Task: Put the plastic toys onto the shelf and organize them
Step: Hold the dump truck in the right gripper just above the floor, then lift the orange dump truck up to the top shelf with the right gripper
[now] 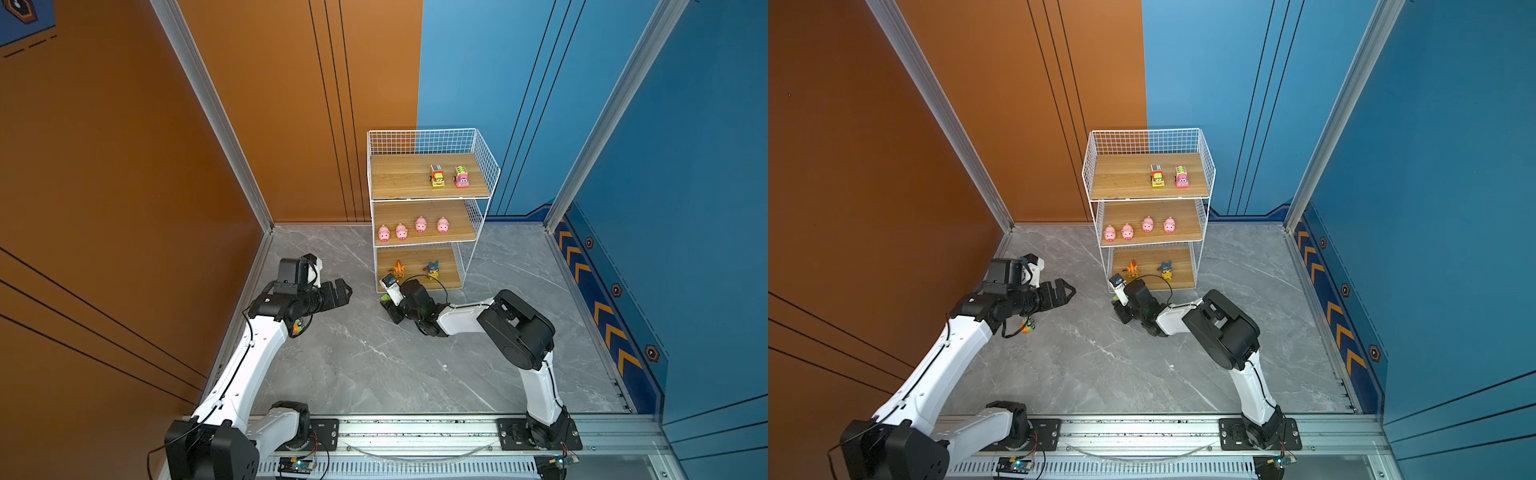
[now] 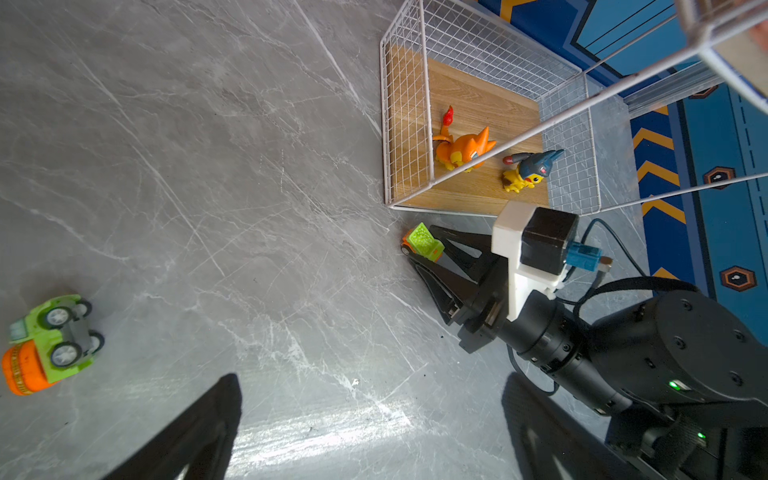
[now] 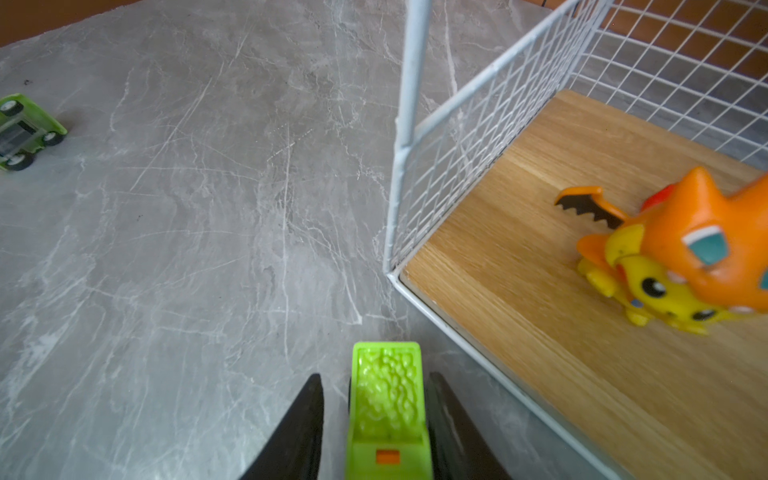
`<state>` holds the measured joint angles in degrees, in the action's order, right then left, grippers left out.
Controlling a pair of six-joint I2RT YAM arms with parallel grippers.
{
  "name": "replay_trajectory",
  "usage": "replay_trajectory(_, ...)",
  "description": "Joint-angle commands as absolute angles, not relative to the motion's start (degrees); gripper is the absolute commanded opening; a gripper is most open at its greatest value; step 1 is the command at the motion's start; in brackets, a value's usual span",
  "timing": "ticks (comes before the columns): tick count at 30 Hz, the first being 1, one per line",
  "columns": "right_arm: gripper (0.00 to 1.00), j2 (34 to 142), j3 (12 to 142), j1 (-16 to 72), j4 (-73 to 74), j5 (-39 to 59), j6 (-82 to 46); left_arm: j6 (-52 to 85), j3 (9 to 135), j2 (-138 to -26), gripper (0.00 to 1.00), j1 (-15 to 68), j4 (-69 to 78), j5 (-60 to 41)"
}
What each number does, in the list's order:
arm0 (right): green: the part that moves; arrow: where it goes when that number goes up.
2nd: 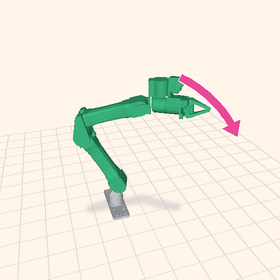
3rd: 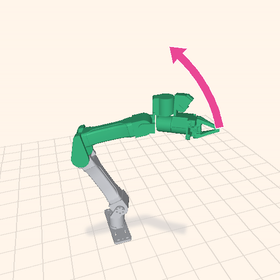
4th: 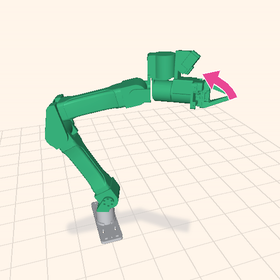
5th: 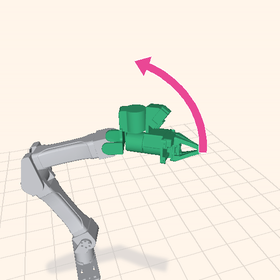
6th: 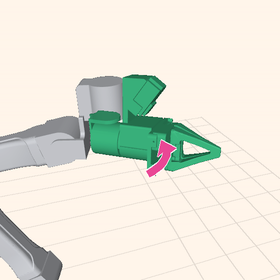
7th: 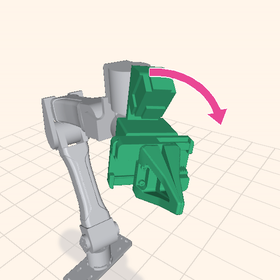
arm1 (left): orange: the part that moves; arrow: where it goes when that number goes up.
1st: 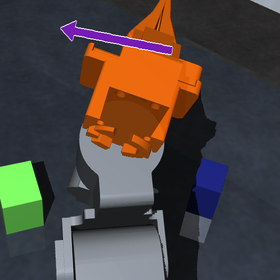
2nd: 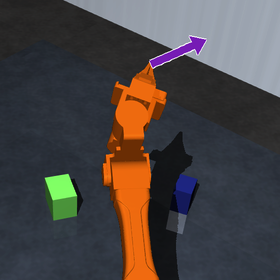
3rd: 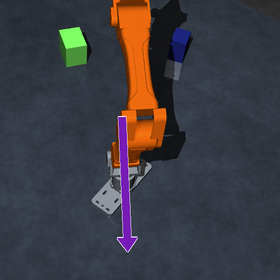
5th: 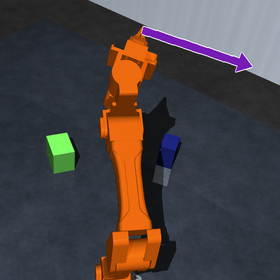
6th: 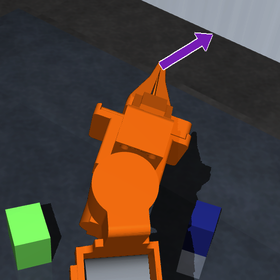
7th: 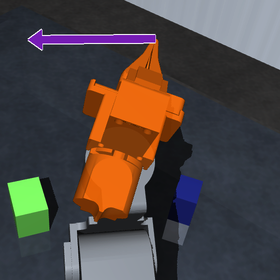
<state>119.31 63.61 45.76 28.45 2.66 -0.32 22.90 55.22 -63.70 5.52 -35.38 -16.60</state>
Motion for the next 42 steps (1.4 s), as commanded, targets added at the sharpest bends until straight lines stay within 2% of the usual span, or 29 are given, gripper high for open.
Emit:
replay_trajectory(1,0.43,120.28,64.47,46.03,26.89,0.98,0.55,22.5,54.65,-63.72,0.99,4.83,-35.07,-17.68)
replay_trajectory(5,0.39,120.5,64.68,46.04,26.71,0.95,0.53,22.5,54.67,-63.8,0.99,4.83,-35.07,-17.76)
replay_trajectory(15,0.39,120.85,65.08,46.19,25.4,0.81,0.89,22.47,54.58,-63.63,0.99,4.83,-35.07,-17.77)
replay_trajectory(19,0.31,121.11,64.96,46.18,25.64,0.42,0.88,22.5,54.58,-63.64,0.99,4.84,-35.07,-17.78)
replay_trajectory(27,0.25,119.28,63.93,46.13,27.07,0.22,0.05,22.5,54.62,-63.59,0.99,4.83,-35.07,-17.75)
replay_trajectory(32,0.23,111.09,63.36,47.31,21.75,-2.85,-0.99,22.59,54.68,-63.63,0.99,4.65,-35.07,-17.77)
replay_trajectory(42,0.22,88.41,68.68,54.88,-6.84,-15.24,-4.42,22.84,54.49,-61.79,0.99,4.39,-34.62,-18.54)
